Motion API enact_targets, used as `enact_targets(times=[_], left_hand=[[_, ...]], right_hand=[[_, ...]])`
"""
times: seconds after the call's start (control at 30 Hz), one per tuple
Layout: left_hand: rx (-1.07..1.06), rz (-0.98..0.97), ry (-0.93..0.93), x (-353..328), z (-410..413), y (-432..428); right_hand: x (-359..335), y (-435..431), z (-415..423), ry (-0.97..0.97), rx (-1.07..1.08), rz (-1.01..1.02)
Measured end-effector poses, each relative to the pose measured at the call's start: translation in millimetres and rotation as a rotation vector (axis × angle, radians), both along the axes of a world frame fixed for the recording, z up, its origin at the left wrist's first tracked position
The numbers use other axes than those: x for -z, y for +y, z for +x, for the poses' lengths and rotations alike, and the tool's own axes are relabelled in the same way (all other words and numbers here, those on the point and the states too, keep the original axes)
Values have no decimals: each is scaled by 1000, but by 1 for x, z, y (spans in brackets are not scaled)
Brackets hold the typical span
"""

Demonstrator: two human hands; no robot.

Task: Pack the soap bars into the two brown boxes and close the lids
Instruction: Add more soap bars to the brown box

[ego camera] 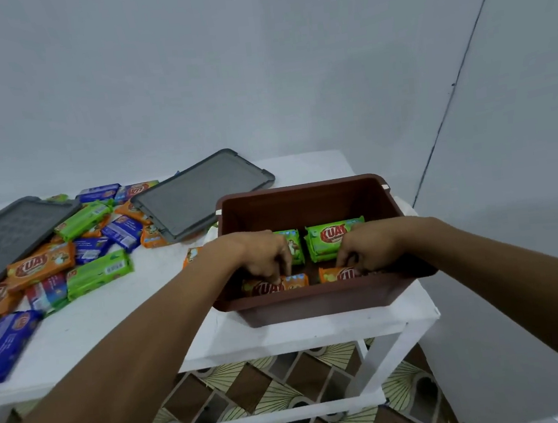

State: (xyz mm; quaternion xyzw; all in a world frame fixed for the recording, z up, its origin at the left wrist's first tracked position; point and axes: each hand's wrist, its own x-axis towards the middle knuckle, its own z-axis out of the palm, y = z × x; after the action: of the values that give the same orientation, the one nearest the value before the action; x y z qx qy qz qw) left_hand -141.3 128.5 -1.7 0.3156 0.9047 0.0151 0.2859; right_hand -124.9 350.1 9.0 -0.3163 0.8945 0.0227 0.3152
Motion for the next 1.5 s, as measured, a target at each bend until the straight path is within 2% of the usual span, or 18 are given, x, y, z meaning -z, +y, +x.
enact_targets(times=[0.1,0.23,0.3,0.4,0.5,0.7,0.77,0.87,1.0,1.1,1.37,1.5], left_hand=[[-20,21,67,-1,1,-2],[-61,203,370,0,-3,-10],[-76,126,427,3,-6,-10],[-72,-18,397,5,-10,-5],[-81,-44,433,7,-14,-3],[-40,-176,510,1,-9,-4],[30,-208,608,-7,-8,-11],[63,-72,747,-19,-7,-36],[-6,295,746,-23,-6,-84],[-86,414,765,-15,3,-125],[-348,156,615,26,35,-231],[-532,-79,588,48,51,-270]], right_hand=[[3,1,0,74,-7,-3],[4,4,-3,441,7,3],[6,6,-8,567,-21,40],[5,6,-15,577,-8,102],[6,2,-17,520,28,101],[9,-2,-16,617,31,99],[8,-4,-13,646,9,85],[8,-11,-10,675,17,-15],[6,-26,-9,673,63,-142],[-1,-50,-8,664,86,-248],[-30,-150,13,756,31,-506],[-30,-217,25,690,-42,-447]])
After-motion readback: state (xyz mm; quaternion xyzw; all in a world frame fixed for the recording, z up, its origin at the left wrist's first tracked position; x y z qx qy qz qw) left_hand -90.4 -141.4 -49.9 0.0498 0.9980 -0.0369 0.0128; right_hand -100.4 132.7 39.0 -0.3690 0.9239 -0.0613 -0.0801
